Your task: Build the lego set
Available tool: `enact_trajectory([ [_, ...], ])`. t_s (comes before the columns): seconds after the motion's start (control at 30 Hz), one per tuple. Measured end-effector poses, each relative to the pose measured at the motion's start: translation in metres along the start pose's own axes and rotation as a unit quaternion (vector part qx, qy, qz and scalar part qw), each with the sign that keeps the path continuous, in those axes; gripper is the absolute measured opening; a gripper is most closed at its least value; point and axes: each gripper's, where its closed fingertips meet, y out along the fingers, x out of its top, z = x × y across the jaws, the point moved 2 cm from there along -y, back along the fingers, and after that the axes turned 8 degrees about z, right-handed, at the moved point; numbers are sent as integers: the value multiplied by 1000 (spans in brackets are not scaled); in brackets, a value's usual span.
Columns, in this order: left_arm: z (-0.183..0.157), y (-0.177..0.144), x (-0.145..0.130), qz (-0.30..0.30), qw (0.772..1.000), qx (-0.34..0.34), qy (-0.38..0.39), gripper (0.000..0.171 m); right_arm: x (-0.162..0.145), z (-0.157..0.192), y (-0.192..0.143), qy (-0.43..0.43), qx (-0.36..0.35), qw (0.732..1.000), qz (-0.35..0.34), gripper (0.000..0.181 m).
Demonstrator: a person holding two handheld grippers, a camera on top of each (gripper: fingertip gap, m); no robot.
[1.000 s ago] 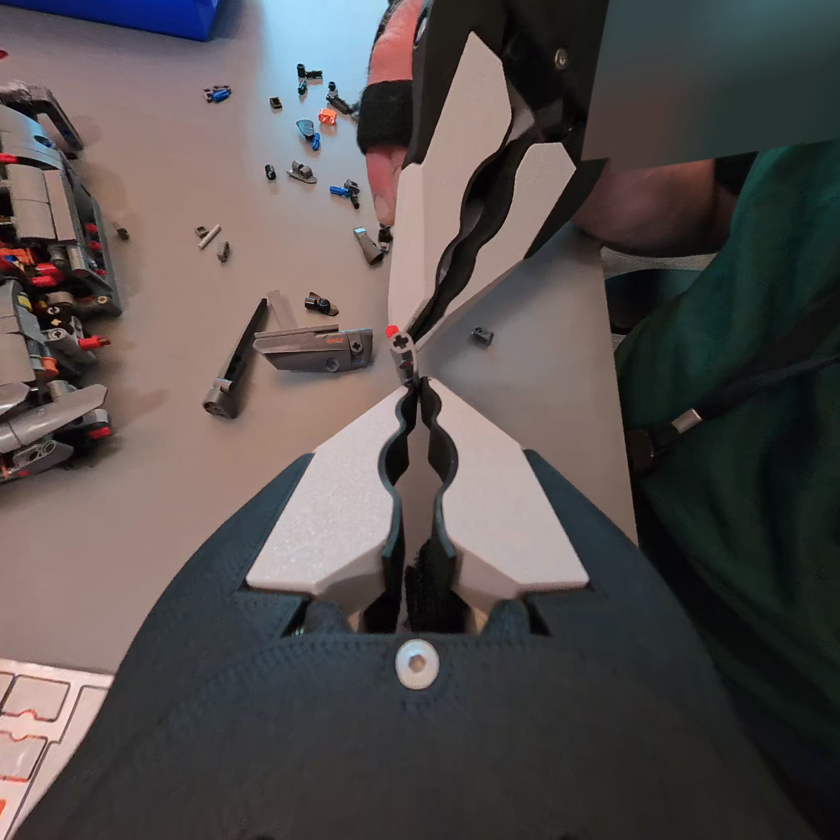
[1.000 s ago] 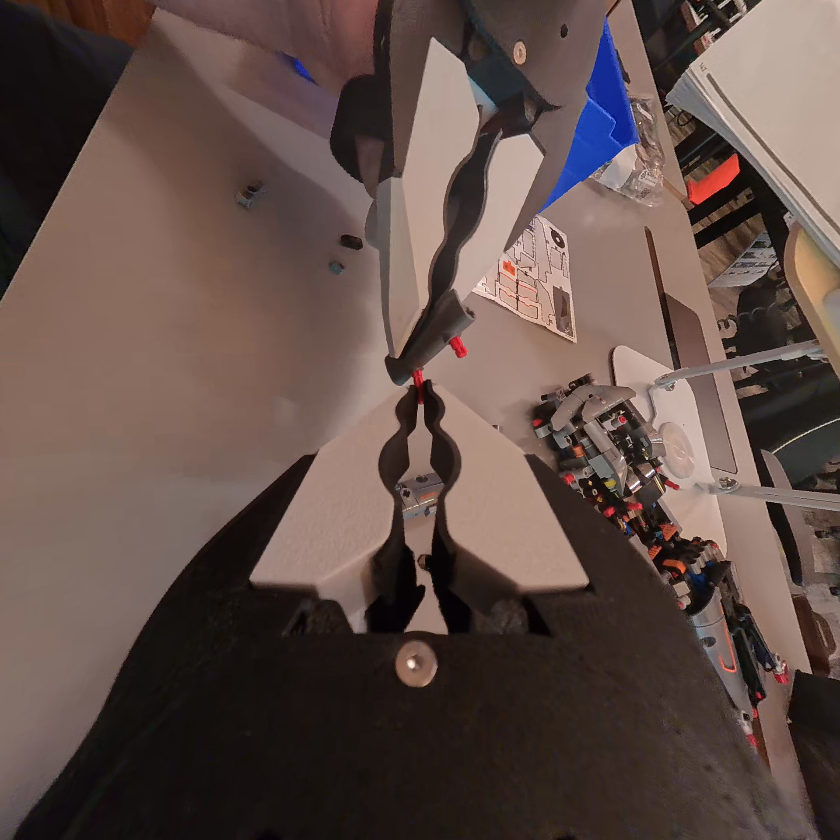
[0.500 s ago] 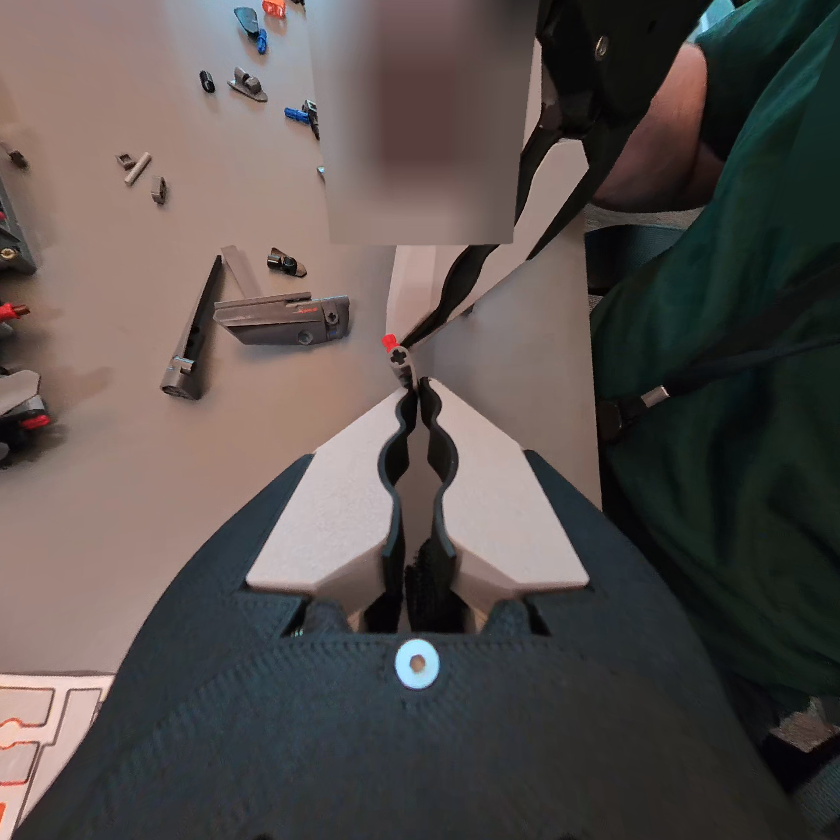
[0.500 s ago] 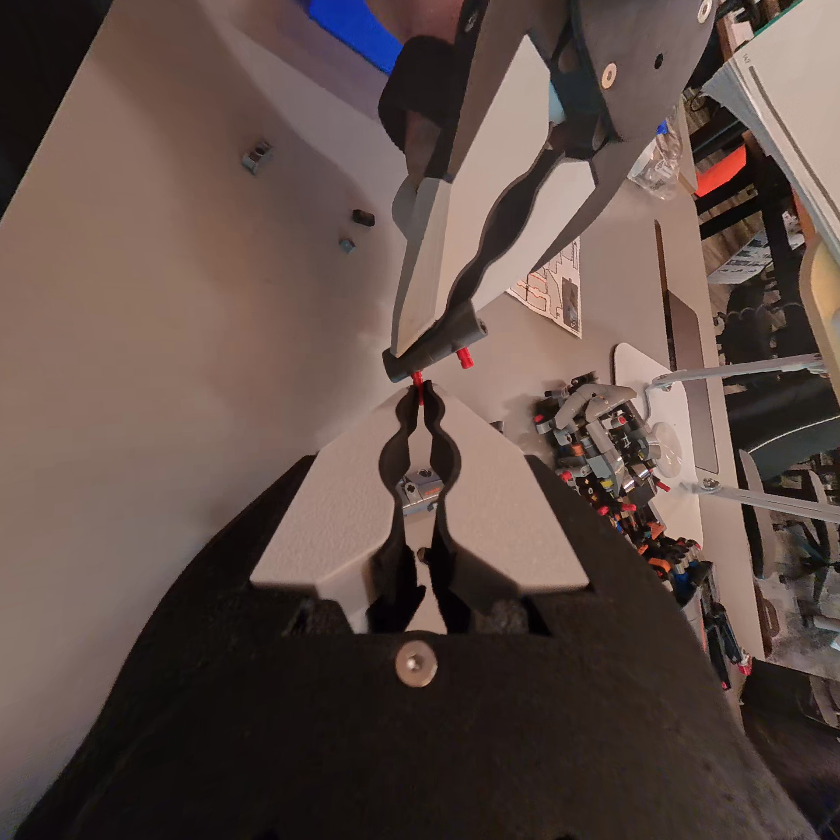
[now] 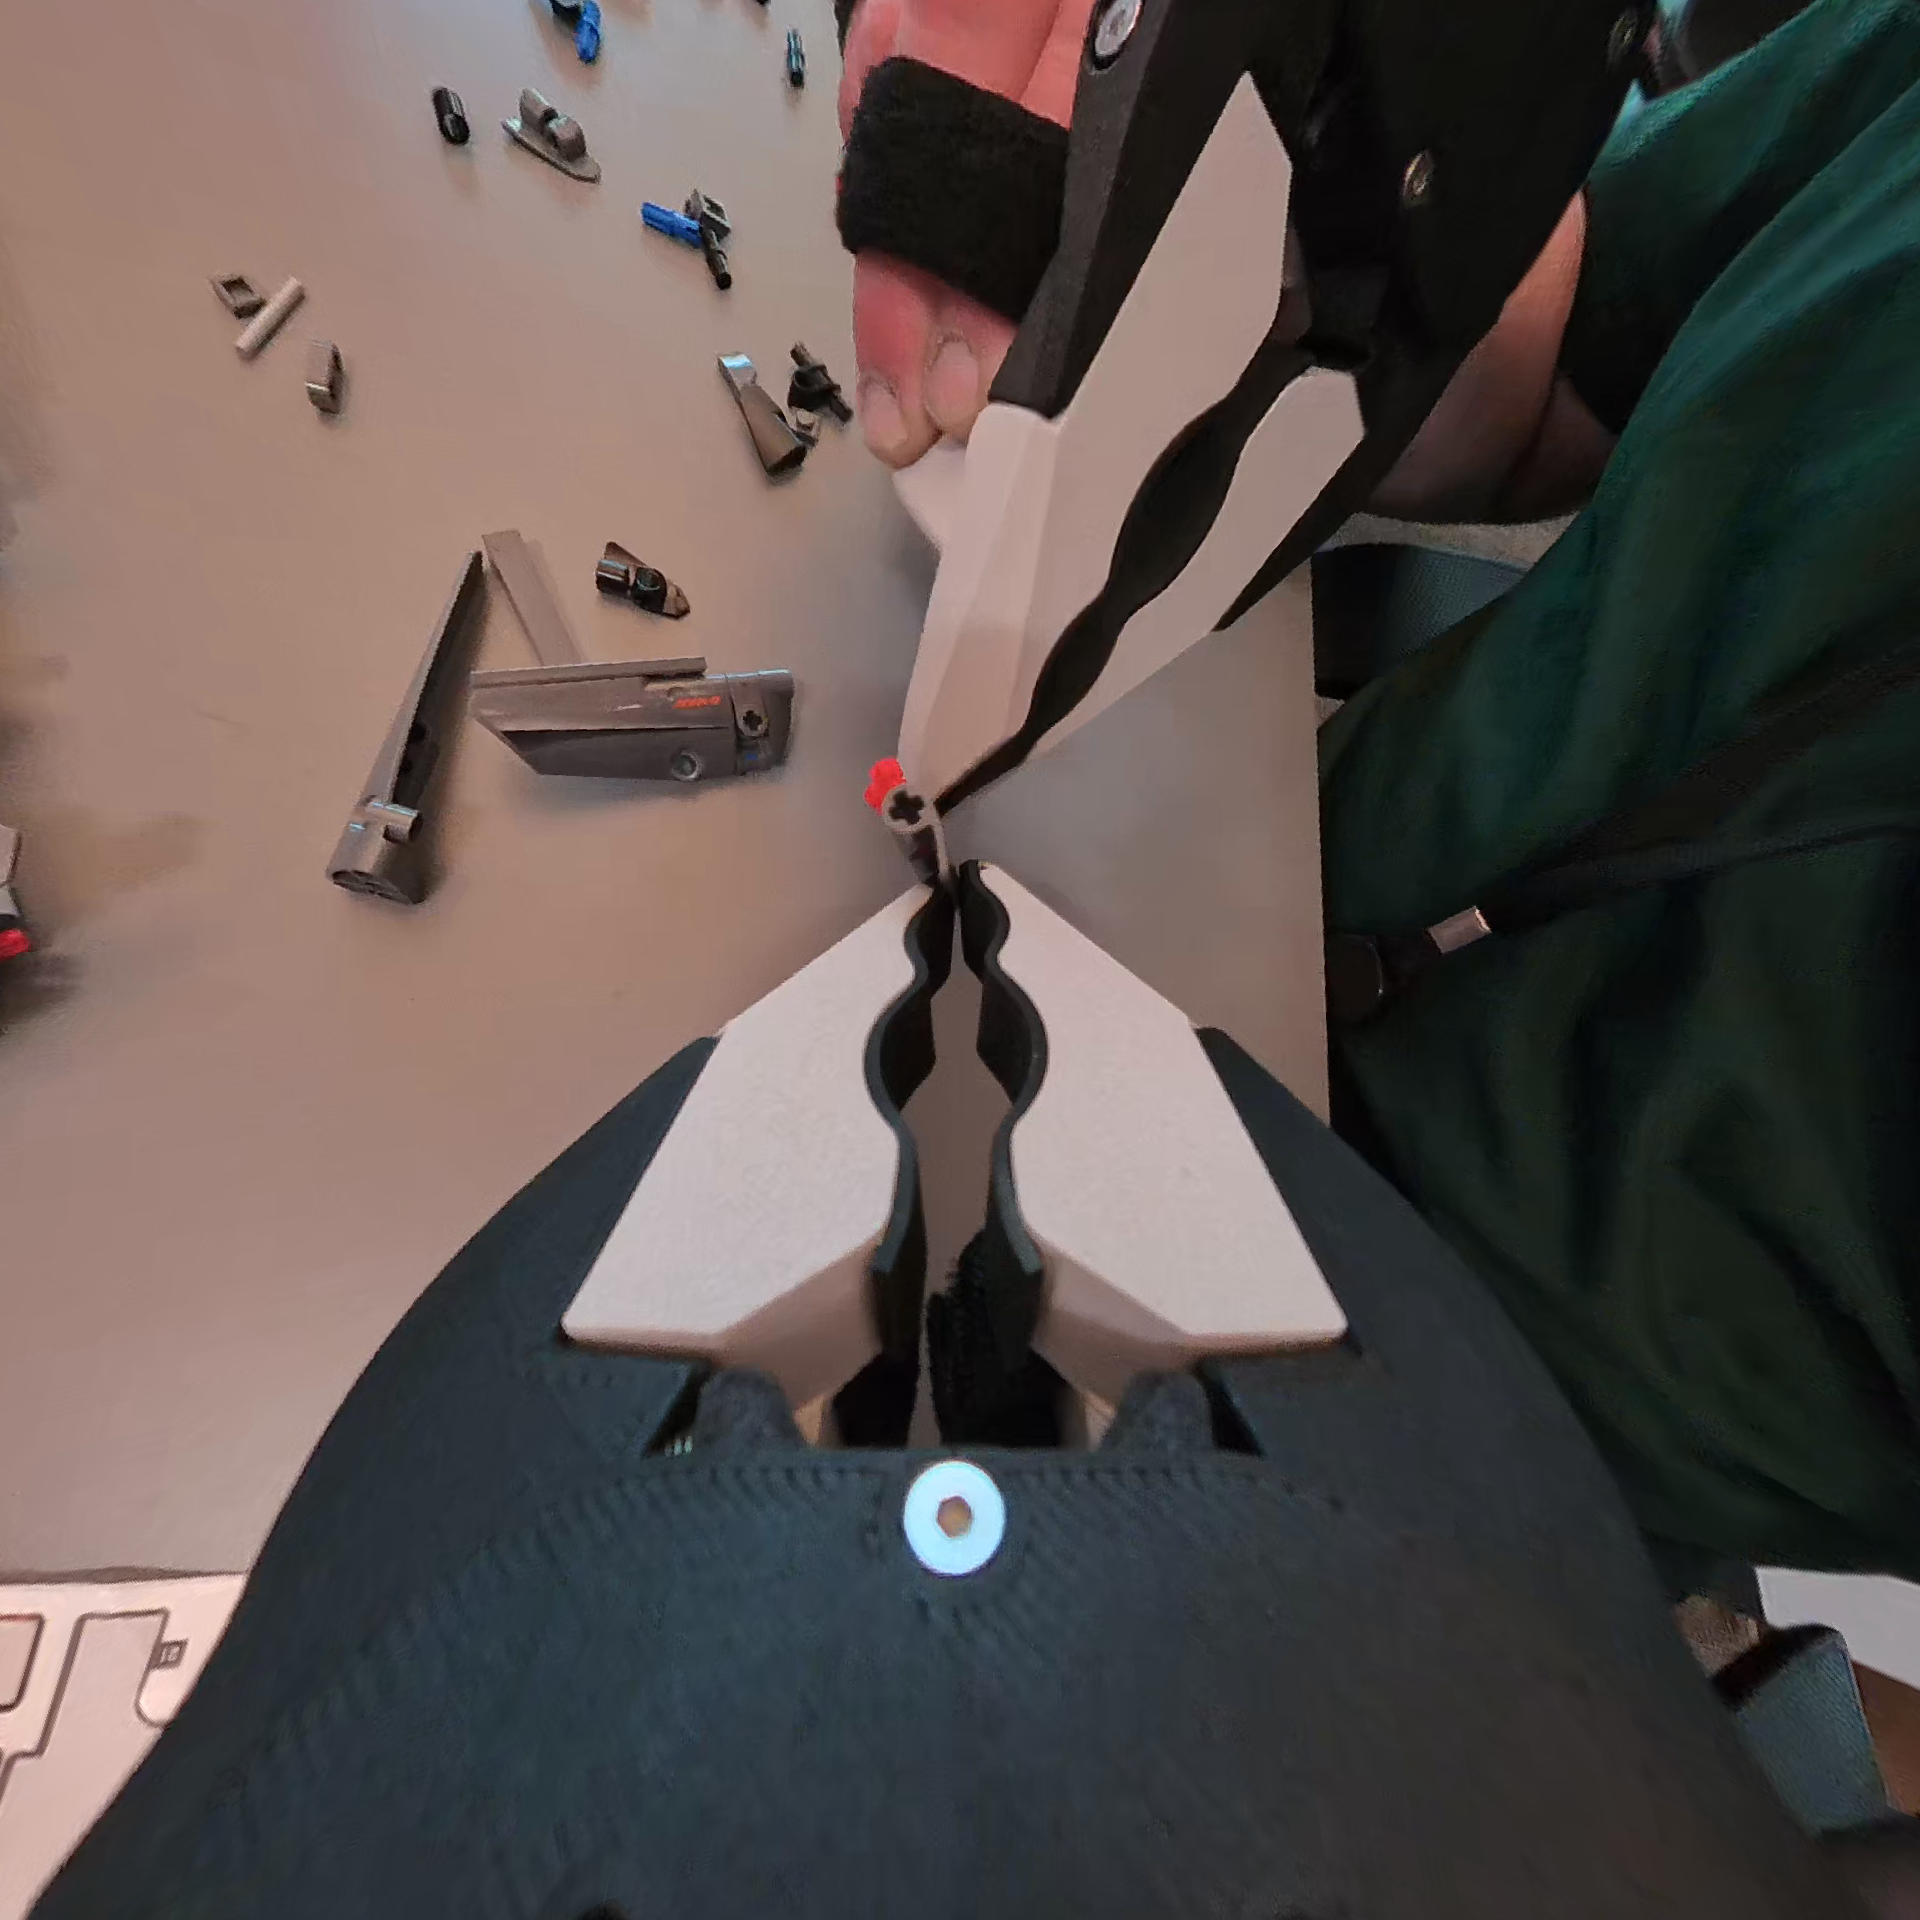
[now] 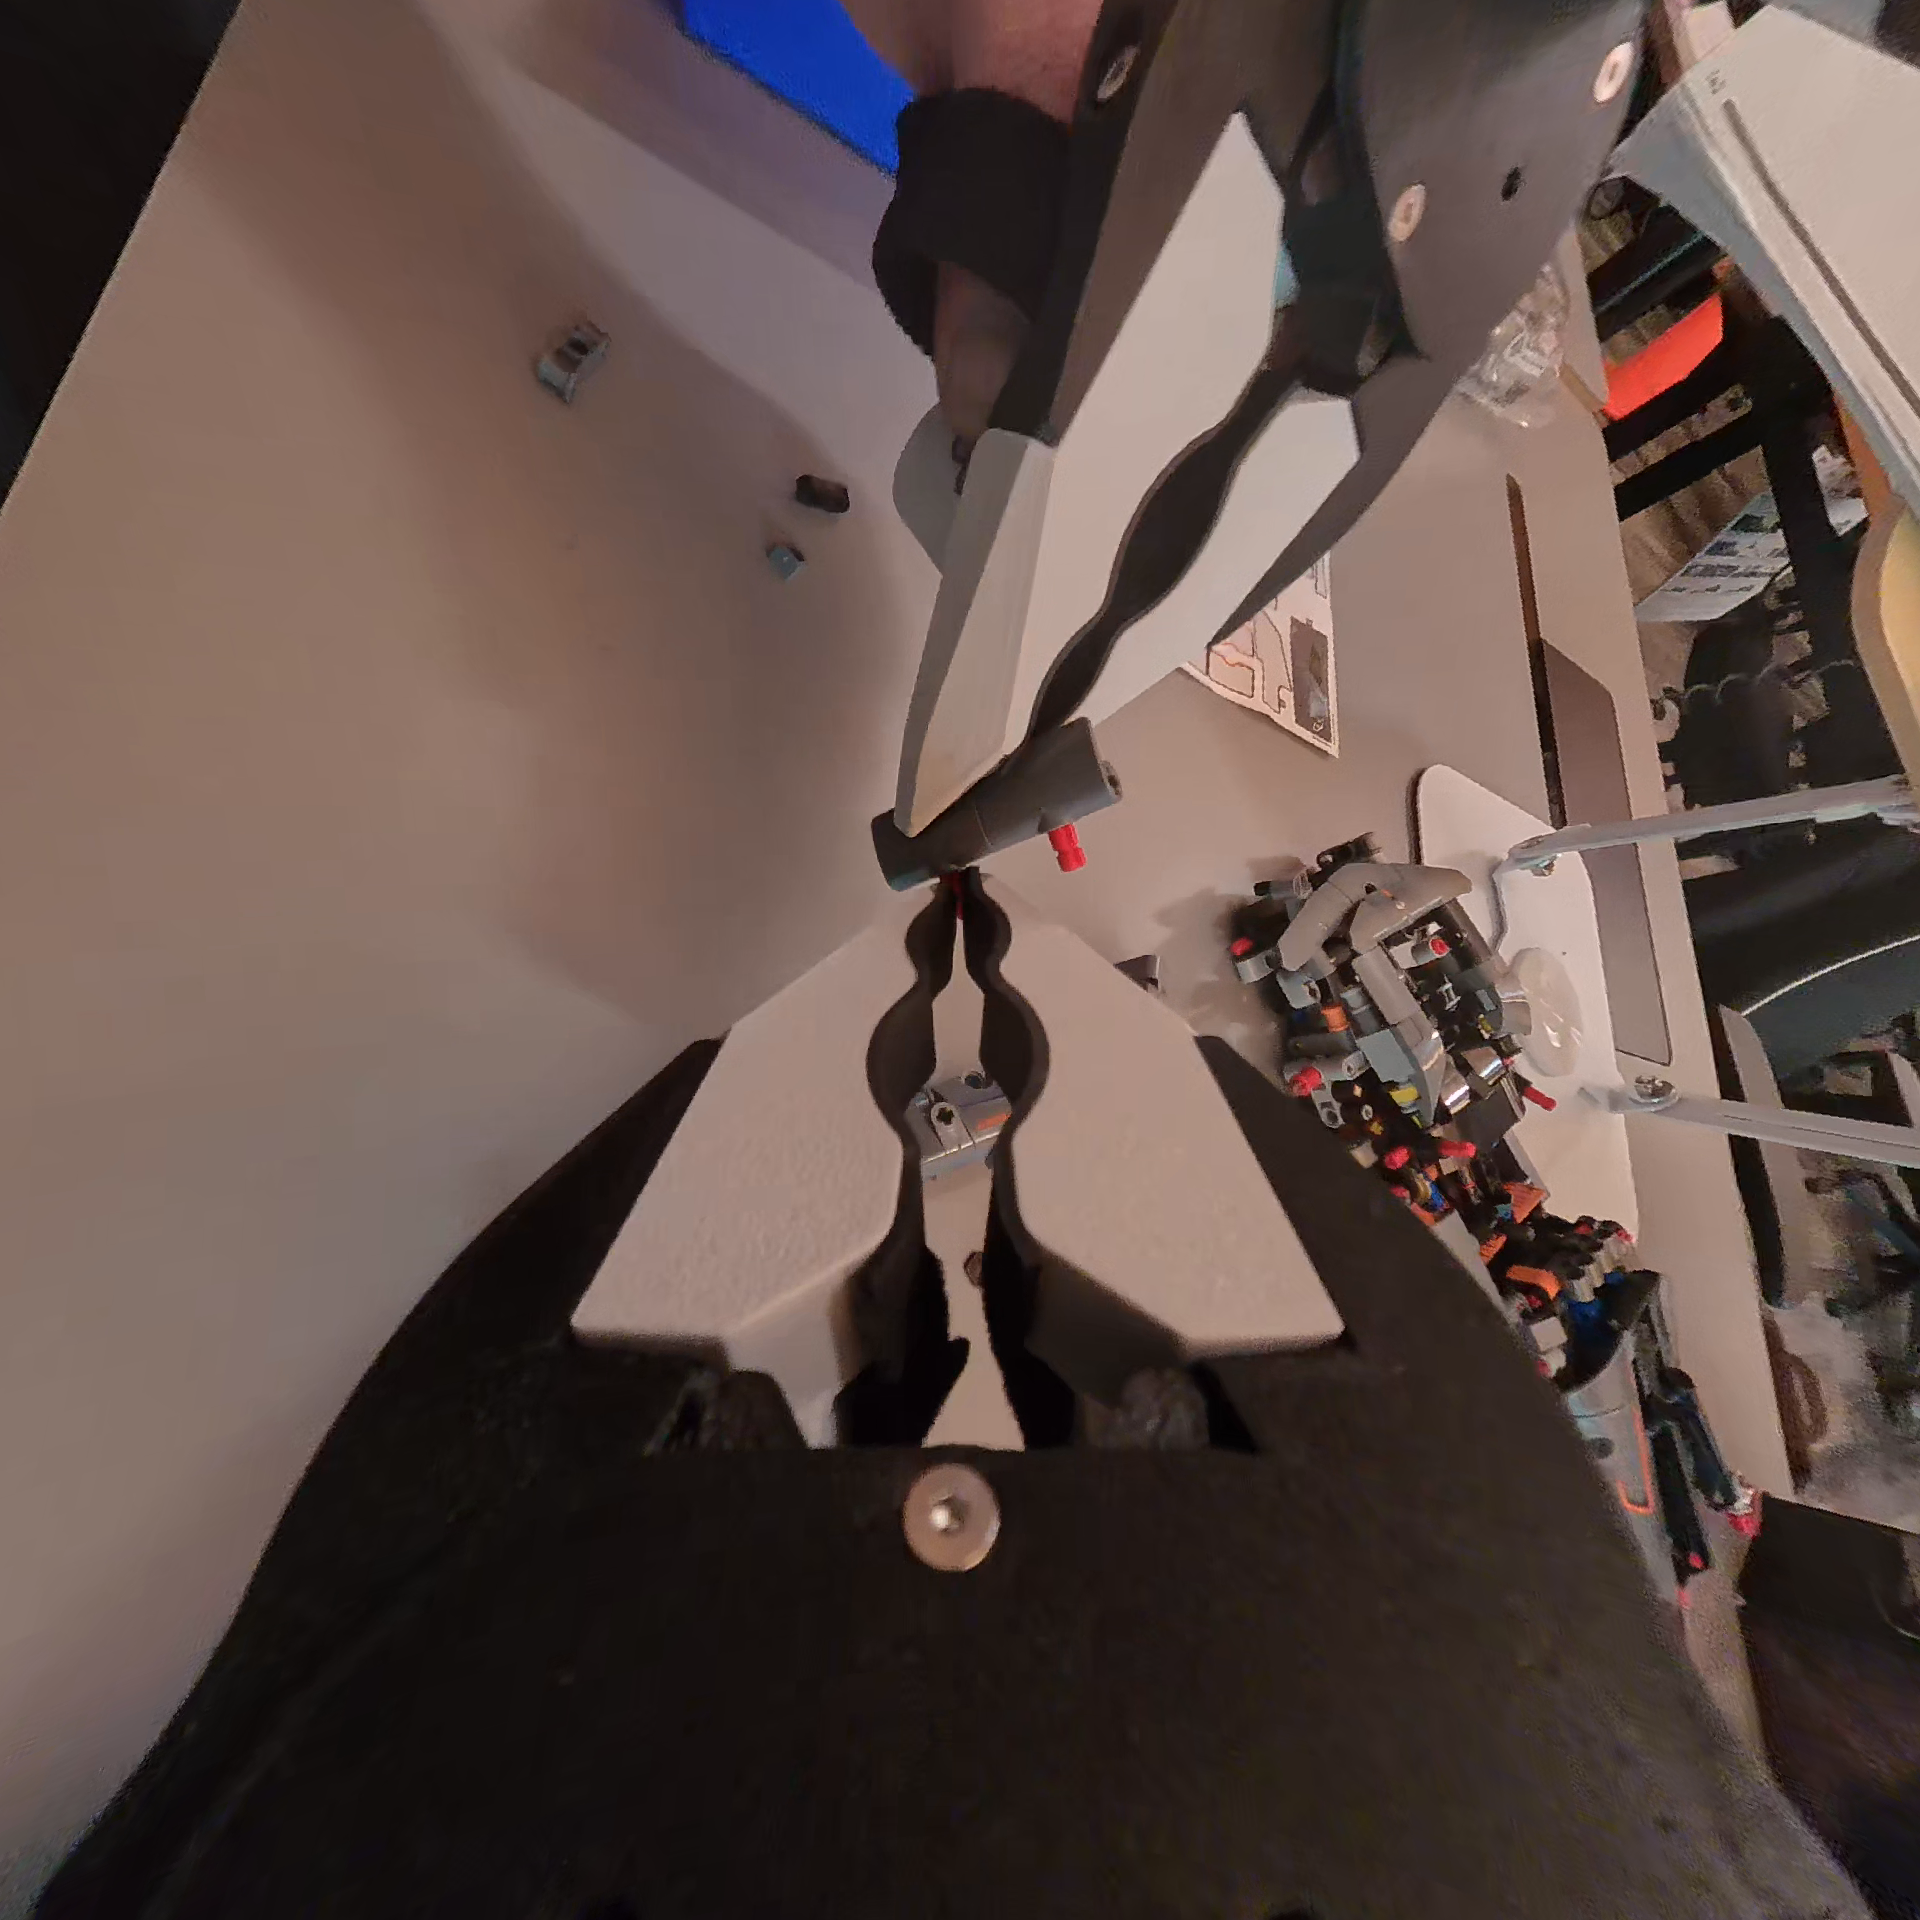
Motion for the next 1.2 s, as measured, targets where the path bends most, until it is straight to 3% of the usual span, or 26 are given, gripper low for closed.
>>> enact_trajectory([
  [0.23, 4, -3, 2, -41, 999, 16, -1, 0, 2, -5, -6, 16, -2, 999, -29, 0],
  [0.47, 6, -17, 11, -112, 993, 28, -11, 0, -2, -31, -23, 102, -27, 991, -76, 20],
  [0.67, 9, -27, 27, -209, 977, 34, -21, 0, -7, -41, -13, 190, -16, 978, -80, 42],
  [0.87, 11, -31, 36, -258, 965, 35, -33, 0, 2, -42, -11, 192, -38, 977, -90, 37],
  [1.2, 13, -30, 42, -283, 958, 30, -44, 0, 0, -50, -16, 163, -108, 979, -63, 30],
])
